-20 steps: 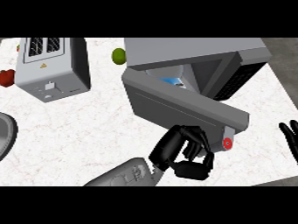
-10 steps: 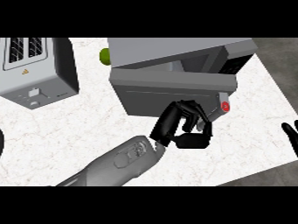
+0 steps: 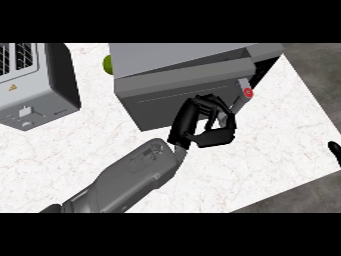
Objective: Pick up the milk, place it into the microwave and close the microwave
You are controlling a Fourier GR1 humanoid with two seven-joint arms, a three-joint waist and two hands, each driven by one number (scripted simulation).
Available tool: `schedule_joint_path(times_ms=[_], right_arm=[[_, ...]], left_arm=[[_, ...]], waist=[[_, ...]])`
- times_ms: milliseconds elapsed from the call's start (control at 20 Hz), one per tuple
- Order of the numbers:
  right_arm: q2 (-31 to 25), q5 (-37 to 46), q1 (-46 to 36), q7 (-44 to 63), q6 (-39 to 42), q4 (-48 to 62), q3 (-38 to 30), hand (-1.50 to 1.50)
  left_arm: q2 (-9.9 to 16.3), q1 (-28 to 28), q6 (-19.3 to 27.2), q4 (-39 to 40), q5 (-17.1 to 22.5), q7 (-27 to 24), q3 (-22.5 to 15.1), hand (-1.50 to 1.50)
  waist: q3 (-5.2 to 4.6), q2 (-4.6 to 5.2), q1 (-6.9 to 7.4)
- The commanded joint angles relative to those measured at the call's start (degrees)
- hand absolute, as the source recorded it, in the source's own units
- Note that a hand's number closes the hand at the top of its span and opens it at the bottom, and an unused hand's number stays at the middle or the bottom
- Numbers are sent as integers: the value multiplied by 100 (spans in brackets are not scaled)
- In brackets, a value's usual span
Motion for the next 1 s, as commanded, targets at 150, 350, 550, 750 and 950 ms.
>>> schedule_joint_path(times_ms=[150, 350, 550, 750, 950], right_arm=[[-166, -198, -135, 124, 67, -140, -125, -150], [-217, -325, -243, 224, 36, -233, -162, -150], [-245, -476, -307, 291, 16, -224, -210, -150], [-322, -616, -345, 418, 0, -281, -252, -150], [-378, -700, -377, 488, -38, -347, -338, -150]], left_arm=[[3, -526, -43, 411, 441, -405, 341, 150], [3, -626, -106, 662, 590, -579, 354, 150], [3, -658, -139, 753, 741, -709, 331, 150], [3, -733, -187, 807, 847, -878, 261, 150], [3, -726, -246, 950, 952, -1050, 276, 150]], waist=[[10, 43, -202], [10, 58, -169], [17, 104, -206], [14, 75, -201], [13, 70, -191]])
